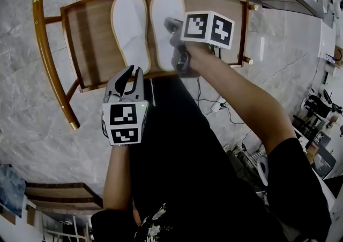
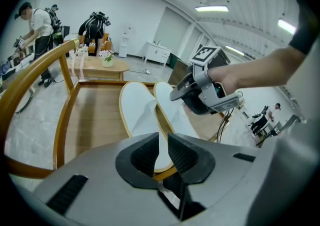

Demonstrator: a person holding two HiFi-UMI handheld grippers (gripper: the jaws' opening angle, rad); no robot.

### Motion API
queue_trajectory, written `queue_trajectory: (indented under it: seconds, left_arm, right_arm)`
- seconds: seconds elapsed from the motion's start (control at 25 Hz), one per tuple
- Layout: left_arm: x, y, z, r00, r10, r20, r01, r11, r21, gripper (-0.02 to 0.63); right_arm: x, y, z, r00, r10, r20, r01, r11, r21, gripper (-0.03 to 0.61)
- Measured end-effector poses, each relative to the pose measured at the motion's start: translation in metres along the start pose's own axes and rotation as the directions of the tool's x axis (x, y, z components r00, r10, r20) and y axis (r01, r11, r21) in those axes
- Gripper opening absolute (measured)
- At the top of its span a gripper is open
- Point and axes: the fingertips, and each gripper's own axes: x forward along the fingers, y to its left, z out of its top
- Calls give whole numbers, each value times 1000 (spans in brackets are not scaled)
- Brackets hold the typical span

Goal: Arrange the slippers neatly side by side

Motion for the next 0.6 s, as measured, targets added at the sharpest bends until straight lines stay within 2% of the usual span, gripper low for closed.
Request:
queue_trajectory:
  seconds: [0.28, 0.44, 0.6]
  left_arm:
    - [0, -1, -6, 1000, 11, -3, -11, 1000, -14, 54]
    - [0, -2, -6, 1000, 17, 1, -17, 1000, -15, 54]
    - [-1, -4, -6, 1000, 18, 5, -18, 1000, -11, 54]
  right_arm:
    - [9, -4, 0, 1000, -24, 3, 24, 1000, -10, 17]
    - [14, -8, 0, 999, -41, 14, 42, 995, -93, 22]
    - [14, 0, -3, 1000, 14, 11, -12, 988, -157, 120]
